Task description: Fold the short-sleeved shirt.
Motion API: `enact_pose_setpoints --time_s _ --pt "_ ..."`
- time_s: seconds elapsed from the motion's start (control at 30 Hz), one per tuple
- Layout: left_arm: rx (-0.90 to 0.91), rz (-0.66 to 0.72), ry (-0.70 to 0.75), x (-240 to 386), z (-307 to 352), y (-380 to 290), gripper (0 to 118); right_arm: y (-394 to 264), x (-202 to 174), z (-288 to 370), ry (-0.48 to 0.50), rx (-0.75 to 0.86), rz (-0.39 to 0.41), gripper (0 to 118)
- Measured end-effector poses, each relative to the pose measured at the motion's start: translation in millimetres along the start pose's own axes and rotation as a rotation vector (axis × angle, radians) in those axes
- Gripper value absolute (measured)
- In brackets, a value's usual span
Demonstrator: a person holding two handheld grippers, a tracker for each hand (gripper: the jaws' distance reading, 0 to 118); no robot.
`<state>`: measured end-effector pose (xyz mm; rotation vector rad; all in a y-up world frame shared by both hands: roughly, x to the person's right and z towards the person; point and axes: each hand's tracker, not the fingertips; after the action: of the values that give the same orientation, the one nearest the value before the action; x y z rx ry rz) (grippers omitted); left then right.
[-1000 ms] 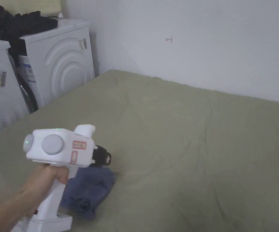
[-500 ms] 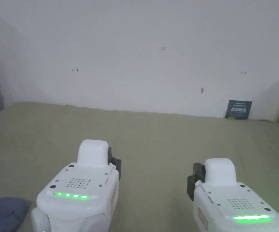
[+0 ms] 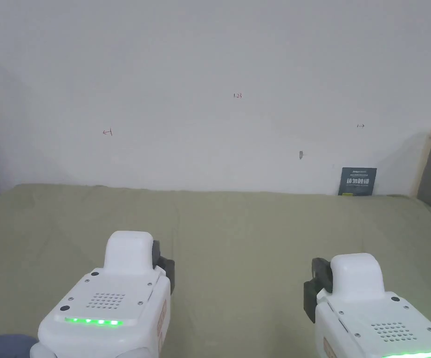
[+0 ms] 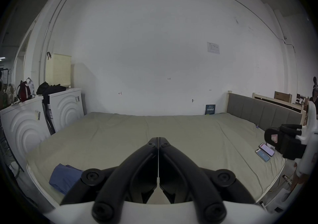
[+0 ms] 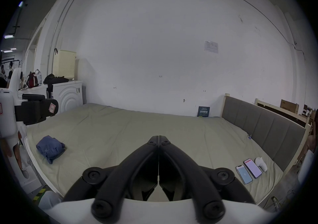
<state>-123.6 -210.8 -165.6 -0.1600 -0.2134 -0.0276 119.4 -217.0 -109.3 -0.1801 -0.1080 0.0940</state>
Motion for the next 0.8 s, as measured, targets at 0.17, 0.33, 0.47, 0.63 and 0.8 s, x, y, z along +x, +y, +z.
enact_pose_setpoints --time_s 0.17,0.33,0.47,0.63,0.8 --pt "0.002 0.004 0.009 -7 3 0 0 0 8 3 -0.012 -0.004 0.014 1" --pt "-0.006 0.048 0.011 -11 3 0 0 -1 11 5 -0.013 -0.001 -0.007 1" --pt "-0.007 0.054 0.009 -10 3 0 0 0 10 4 -0.017 0.003 -0.014 1" --pt "-0.025 0.075 0.019 -11 0 3 116 4 16 1 -0.066 0.016 -0.06 118" --pt "-0.006 0.058 0.019 -15 -2 5 118 -16 12 6 -0.067 0.037 -0.054 118"
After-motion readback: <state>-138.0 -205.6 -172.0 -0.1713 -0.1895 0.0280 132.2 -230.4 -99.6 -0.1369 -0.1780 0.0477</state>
